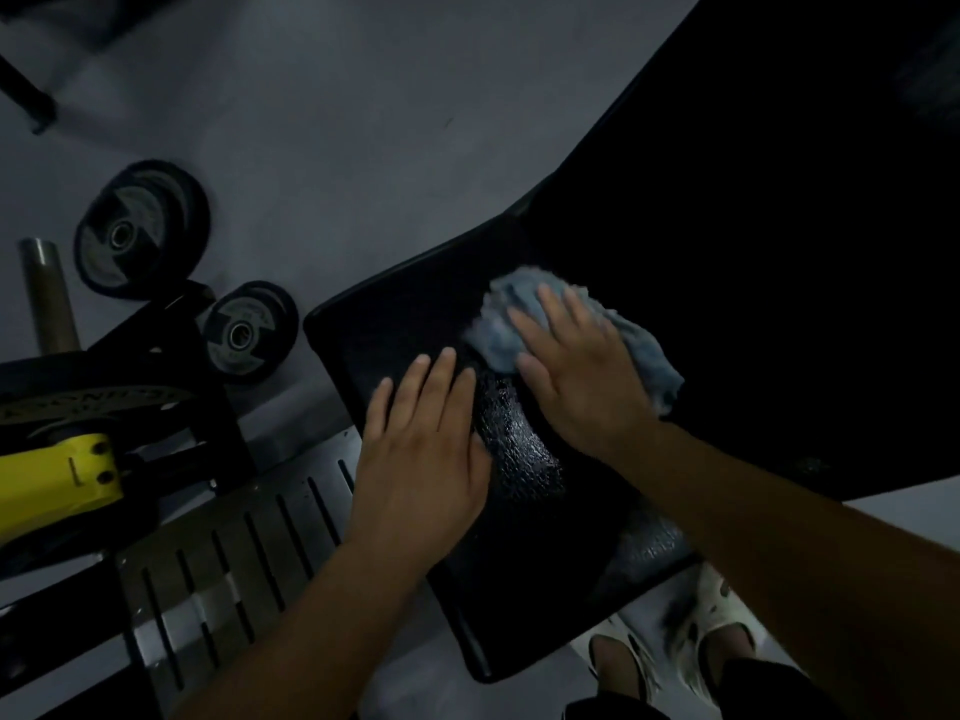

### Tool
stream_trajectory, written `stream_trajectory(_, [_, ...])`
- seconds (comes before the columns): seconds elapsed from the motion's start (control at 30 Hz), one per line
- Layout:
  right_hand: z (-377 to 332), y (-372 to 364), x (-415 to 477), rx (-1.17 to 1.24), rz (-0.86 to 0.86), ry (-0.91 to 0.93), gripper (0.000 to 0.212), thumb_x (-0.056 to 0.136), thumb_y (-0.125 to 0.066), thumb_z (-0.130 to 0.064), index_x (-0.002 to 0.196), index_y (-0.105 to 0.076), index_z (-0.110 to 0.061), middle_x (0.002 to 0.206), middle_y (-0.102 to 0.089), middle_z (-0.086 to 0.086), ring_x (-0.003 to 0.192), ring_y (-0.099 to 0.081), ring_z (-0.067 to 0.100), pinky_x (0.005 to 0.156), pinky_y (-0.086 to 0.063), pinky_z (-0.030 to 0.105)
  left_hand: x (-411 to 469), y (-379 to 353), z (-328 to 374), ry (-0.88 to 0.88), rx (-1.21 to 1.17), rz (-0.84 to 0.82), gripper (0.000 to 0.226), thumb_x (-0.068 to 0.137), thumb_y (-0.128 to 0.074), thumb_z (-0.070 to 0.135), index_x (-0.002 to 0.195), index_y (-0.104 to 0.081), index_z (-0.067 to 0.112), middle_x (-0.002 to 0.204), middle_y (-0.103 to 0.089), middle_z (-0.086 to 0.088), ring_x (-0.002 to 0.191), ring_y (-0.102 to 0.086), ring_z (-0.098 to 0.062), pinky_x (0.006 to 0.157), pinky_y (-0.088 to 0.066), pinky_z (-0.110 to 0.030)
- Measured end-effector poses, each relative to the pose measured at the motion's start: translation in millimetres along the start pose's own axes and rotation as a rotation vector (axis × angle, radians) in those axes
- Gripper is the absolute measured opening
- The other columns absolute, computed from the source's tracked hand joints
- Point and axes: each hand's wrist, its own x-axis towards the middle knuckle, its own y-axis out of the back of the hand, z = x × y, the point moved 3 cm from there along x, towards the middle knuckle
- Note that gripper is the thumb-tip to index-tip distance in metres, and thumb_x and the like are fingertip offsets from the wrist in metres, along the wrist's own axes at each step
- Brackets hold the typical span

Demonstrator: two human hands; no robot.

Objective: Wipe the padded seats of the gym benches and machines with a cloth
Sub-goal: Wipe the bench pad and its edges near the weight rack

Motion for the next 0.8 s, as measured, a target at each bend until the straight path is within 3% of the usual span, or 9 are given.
stream_trajectory(0.07, [-24,-3,13,0.002,0.028,-0.070,0.060,0.100,-0.018,-0.046,0.153,-0.037,-0.026,0.162,-0.029,0.011,0.150,-0.022,0.036,0.116,-0.024,0.057,14,3,-6,0.032,0.006,0.014,0.061,0.093,-0.033,0.036,0.149,-0.041,0.011,0.159,-0.035,-0.008,0.147,-0.029,-0.026,0.120,-0.023,-0.051])
stream_trajectory(0.2, [-40,-7,-64,0.083,-0.072,0.272,0.050,0.106,-0.026,-0.044,0.150,-0.042,-0.027,0.164,-0.025,0.000,0.153,-0.016,0.024,0.121,-0.017,0.048,26,9,-14,0.057,-0.032,0.009,0.066,0.093,-0.031,0.039,0.153,-0.035,0.012,0.162,-0.028,-0.006,0.150,-0.023,-0.024,0.121,-0.019,-0.050])
stream_trajectory(0.27, [-18,-3,-52,0.057,-0.070,0.325,0.052,0.105,-0.028,-0.048,0.151,-0.041,-0.028,0.164,-0.025,0.000,0.153,-0.018,0.023,0.120,-0.021,0.047,24,9,-16,0.039,-0.026,-0.002,0.065,0.093,-0.030,0.040,0.152,-0.036,0.013,0.162,-0.028,-0.006,0.150,-0.022,-0.023,0.122,-0.018,-0.050])
stream_trajectory(0.4, [-22,1,53,-0.016,0.004,0.001,0.060,0.100,-0.017,-0.053,0.154,-0.034,-0.033,0.164,-0.027,0.001,0.151,-0.020,0.029,0.118,-0.021,0.054,20,7,-28,0.077,-0.002,0.003,0.065,0.093,-0.029,0.039,0.151,-0.037,0.012,0.162,-0.029,-0.006,0.150,-0.022,-0.023,0.122,-0.019,-0.050])
stream_trajectory(0.47, [-46,-1,72,0.034,-0.003,-0.036,0.062,0.098,-0.012,-0.054,0.153,-0.033,-0.036,0.164,-0.025,0.000,0.153,-0.015,0.028,0.119,-0.015,0.057,21,7,-36,0.102,0.000,0.014,0.065,0.093,-0.030,0.038,0.152,-0.036,0.011,0.162,-0.027,-0.007,0.150,-0.021,-0.023,0.122,-0.019,-0.049])
stream_trajectory(0.63, [-42,-1,-3,0.091,-0.089,0.353,0.052,0.105,-0.021,-0.049,0.144,-0.048,-0.029,0.163,-0.028,-0.003,0.152,-0.020,0.022,0.119,-0.020,0.047,21,12,-45,0.126,-0.026,0.029,0.067,0.093,-0.028,0.039,0.153,-0.033,0.010,0.163,-0.024,-0.008,0.151,-0.020,-0.024,0.121,-0.021,-0.050])
stream_trajectory(0.73, [-18,3,32,0.065,-0.020,0.207,0.054,0.103,-0.025,-0.048,0.146,-0.049,-0.026,0.159,-0.037,0.006,0.147,-0.031,0.030,0.113,-0.033,0.053,24,10,-48,0.138,-0.009,0.017,0.068,0.094,-0.027,0.040,0.154,-0.031,0.010,0.164,-0.021,-0.007,0.152,-0.017,-0.023,0.121,-0.021,-0.048])
stream_trajectory(0.8, [-30,2,73,0.044,-0.007,0.026,0.061,0.098,-0.016,-0.052,0.150,-0.041,-0.032,0.162,-0.030,0.004,0.150,-0.024,0.030,0.116,-0.024,0.056,25,7,-51,0.135,0.010,0.009,0.068,0.093,-0.028,0.041,0.153,-0.033,0.010,0.164,-0.022,-0.008,0.151,-0.017,-0.024,0.121,-0.021,-0.048])
